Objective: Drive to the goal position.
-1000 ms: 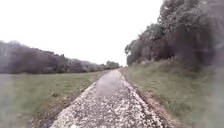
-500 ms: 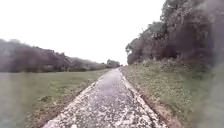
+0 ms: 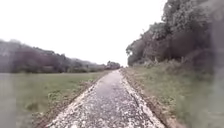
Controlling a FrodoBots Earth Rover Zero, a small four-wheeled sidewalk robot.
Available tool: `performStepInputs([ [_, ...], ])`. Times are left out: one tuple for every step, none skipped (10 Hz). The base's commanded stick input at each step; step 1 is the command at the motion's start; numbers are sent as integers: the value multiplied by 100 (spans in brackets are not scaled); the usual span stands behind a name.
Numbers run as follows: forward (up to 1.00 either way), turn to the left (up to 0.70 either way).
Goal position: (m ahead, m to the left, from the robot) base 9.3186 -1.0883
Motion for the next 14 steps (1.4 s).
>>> performStepInputs([
  [70, 0],
  [70, 0],
  [70, 0],
  [70, 0],
  [70, 0],
  [70, 0],
  [70, 0],
  [70, 0],
  [70, 0],
  [70, 0],
  [70, 0],
  [70, 0],
  [70, 0],
  [70, 0],
])
